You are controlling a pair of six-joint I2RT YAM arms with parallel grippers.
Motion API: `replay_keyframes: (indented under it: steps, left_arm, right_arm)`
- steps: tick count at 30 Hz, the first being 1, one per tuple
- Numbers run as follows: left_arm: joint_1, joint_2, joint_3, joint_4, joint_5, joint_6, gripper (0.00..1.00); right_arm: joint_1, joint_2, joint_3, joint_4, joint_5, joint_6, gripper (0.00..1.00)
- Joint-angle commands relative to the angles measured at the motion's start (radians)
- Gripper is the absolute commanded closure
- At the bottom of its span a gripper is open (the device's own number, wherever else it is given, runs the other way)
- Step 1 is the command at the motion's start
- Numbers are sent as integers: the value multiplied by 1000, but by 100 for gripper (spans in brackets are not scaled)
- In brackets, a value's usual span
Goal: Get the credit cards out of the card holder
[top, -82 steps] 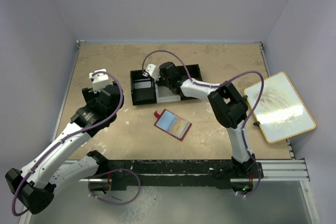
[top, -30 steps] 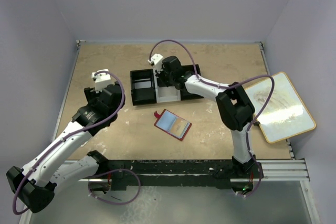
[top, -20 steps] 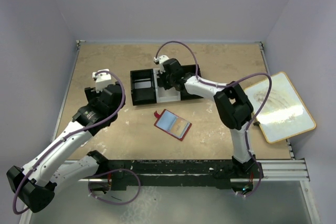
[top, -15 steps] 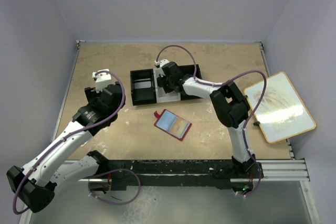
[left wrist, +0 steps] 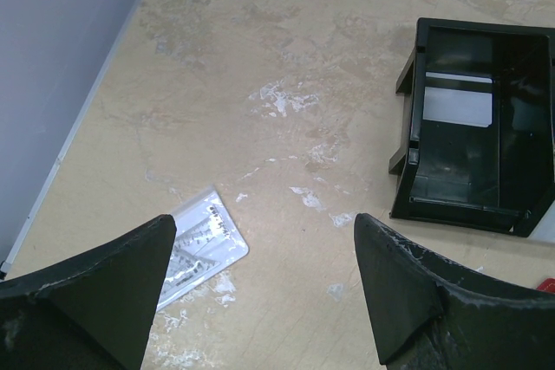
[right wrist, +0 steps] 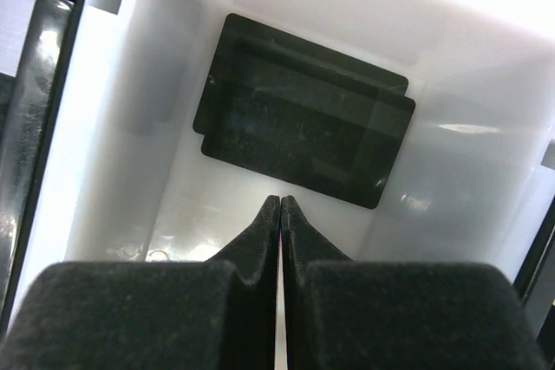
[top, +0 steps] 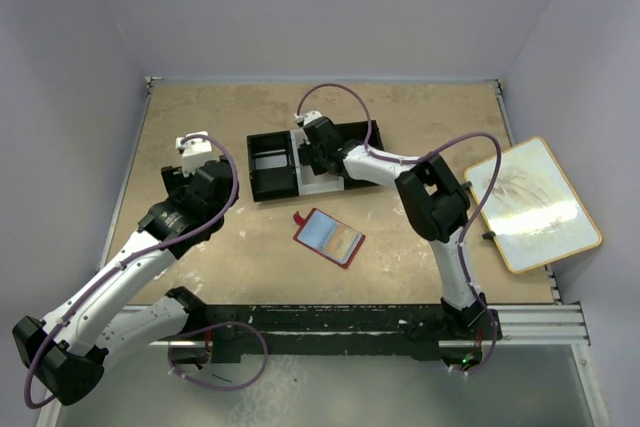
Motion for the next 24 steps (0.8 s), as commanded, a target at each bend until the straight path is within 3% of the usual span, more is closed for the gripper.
replay_keyframes:
  steps: [1, 24]
  left_arm:
    - [4, -10, 3, 31, -9, 14, 18]
    - [4, -15, 3, 31, -7, 14, 18]
  right_arm:
    - [32, 42, 67, -87, 80, -26, 100]
    - [56, 165, 189, -117, 162, -52, 100]
